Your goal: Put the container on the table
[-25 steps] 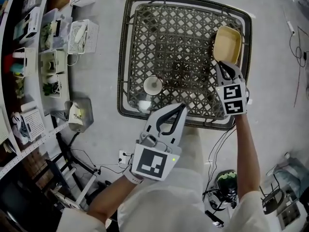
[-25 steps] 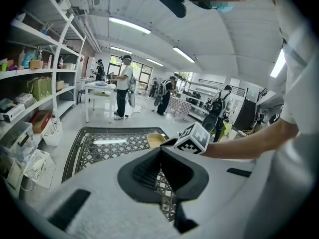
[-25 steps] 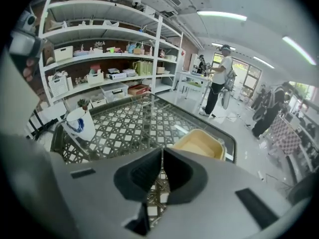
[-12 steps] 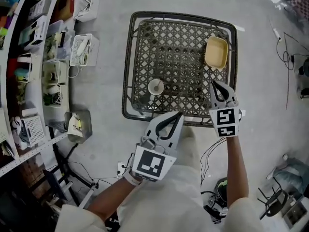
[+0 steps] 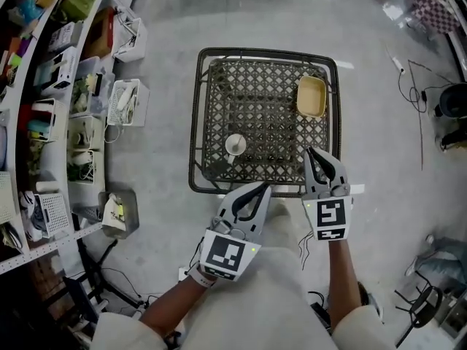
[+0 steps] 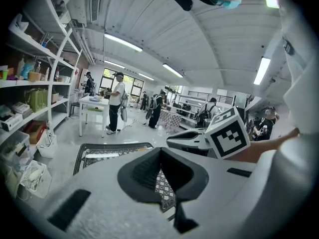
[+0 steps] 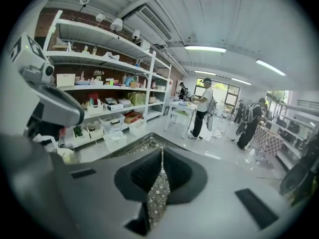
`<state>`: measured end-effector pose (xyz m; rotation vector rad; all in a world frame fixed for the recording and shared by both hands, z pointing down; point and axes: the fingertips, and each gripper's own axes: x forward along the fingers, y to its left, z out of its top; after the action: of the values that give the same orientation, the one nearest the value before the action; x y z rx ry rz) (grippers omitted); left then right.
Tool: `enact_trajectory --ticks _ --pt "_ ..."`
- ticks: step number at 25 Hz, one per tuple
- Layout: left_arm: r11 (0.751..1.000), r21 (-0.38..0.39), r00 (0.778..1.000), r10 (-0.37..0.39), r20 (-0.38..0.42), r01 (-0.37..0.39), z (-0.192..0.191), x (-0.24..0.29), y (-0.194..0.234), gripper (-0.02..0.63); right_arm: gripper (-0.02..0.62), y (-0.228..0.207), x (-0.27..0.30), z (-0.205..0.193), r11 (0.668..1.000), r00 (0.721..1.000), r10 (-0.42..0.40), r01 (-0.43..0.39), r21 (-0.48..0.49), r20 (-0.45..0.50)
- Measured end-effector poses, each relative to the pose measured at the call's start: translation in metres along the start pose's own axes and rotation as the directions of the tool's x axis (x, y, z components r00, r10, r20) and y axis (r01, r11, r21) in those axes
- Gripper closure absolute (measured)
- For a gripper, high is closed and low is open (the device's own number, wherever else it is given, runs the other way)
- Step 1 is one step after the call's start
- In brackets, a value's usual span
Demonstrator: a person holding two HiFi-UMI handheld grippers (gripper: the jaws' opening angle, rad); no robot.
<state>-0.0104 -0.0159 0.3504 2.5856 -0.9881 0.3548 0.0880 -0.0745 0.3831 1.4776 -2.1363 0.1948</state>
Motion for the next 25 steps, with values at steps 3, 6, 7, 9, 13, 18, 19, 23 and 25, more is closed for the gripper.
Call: enact_trajectory --ticks 3,6,7,9,13,18,19,23,25 --pt "1.000 0.021 1.000 -0.004 0.027 0.003 0.011 -0.009 0.001 0.581 0.569 -0.001 -0.021 0.018 1.000 0.999 -0.028 0.027 0.015 0.040" --pt "1.000 0.015 0.999 0.006 0.049 -0.006 0.021 -0.021 0.005 0.581 0.569 0.004 -0.043 0.029 0.998 0.997 -0.047 0.044 0.044 0.061" --pt "1.000 0.011 0.998 0.014 0.055 -0.014 0.023 -0.025 0.008 0.581 0.571 0.007 -0.050 0.031 0.997 0.997 -0.052 0.048 0.061 0.064" --pt "0.999 0.027 0.997 0.027 0.069 -0.029 0.024 -0.034 0.014 0.581 0.571 0.013 -0.064 0.034 0.995 0.995 -0.058 0.050 0.091 0.081" --pt "0.998 0.039 0.994 0.041 0.103 -0.045 0.032 -0.049 0.019 0.581 0.572 0.014 -0.090 0.039 0.990 0.991 -0.084 0.072 0.119 0.103" --pt "0.998 0.030 0.992 0.047 0.121 -0.051 0.035 -0.072 0.023 0.581 0.574 0.021 -0.118 0.042 0.986 0.987 -0.126 0.113 0.125 0.104" --pt "0.998 0.031 0.990 0.053 0.129 -0.057 0.038 -0.077 0.024 0.581 0.574 0.022 -0.125 0.043 0.984 0.987 -0.132 0.119 0.130 0.096" --pt "0.996 0.056 0.984 0.060 0.167 -0.070 0.055 -0.084 0.020 0.581 0.574 0.017 -0.146 0.049 0.976 0.977 -0.170 0.149 0.157 0.130" --pt "0.995 0.065 0.982 0.060 0.179 -0.072 0.059 -0.084 0.020 0.581 0.574 0.015 -0.148 0.051 0.974 0.966 -0.184 0.155 0.162 0.182"
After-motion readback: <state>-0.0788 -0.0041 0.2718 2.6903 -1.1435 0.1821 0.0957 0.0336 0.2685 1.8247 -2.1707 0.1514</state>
